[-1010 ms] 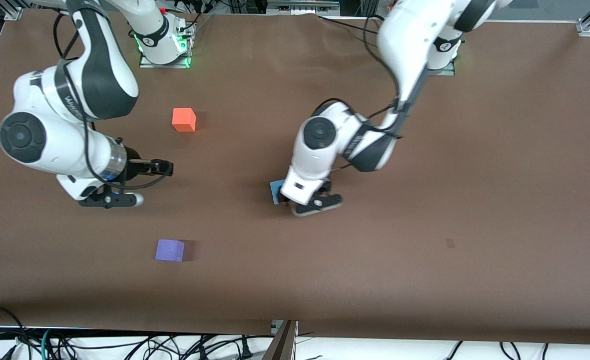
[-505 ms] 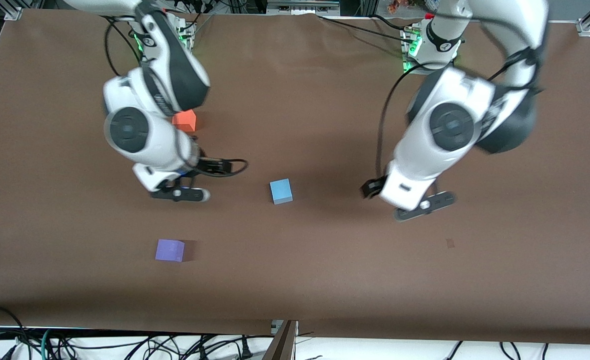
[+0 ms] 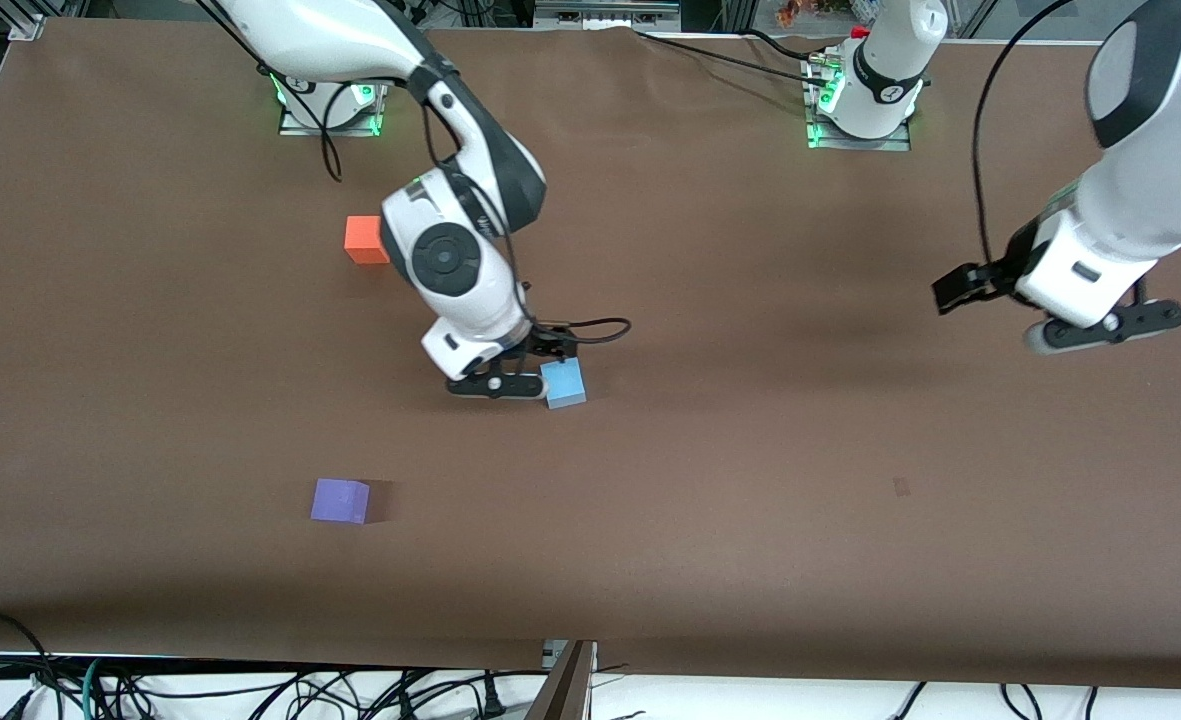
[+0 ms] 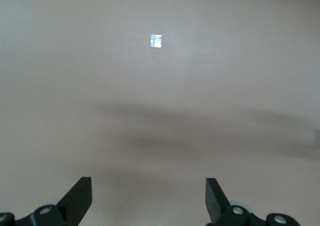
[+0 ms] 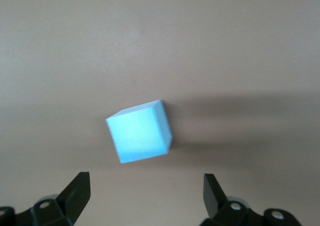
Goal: Place blue block between orange and purple blocks
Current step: 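Grasp the blue block with the right gripper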
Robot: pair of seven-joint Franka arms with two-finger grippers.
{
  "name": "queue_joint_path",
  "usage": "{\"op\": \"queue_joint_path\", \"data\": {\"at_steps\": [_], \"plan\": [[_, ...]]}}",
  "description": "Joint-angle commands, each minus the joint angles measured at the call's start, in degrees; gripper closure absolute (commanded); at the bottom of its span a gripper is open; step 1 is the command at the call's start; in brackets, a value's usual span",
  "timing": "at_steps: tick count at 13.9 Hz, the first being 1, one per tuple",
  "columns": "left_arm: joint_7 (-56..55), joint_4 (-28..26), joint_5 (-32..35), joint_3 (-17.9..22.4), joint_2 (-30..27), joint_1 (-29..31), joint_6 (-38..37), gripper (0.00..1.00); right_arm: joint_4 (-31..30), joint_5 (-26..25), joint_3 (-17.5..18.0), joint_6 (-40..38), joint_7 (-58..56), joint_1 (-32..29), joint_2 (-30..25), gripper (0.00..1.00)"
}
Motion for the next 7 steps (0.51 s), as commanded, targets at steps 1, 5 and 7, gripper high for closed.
{"op": "queue_joint_path", "data": {"at_steps": [1,5,7], "plan": [[1.72,-13.15,-0.86,-0.71,-6.97,1.85,8.44,0.0,0.64,-0.42,-0.6,2.56,0.58,1.59,2.42,0.0],[1.63,-14.05,0.19,-0.71,-6.54,2.12,11.09,0.0,0.64,-1.83,-0.6,6.34,0.49,2.12,5.5,0.0],[1.63,-13.79,0.19,-0.8,-6.36,2.12,11.09,0.0,0.64,-1.92,-0.6,8.45,0.4,2.65,6.73,0.0]]}}
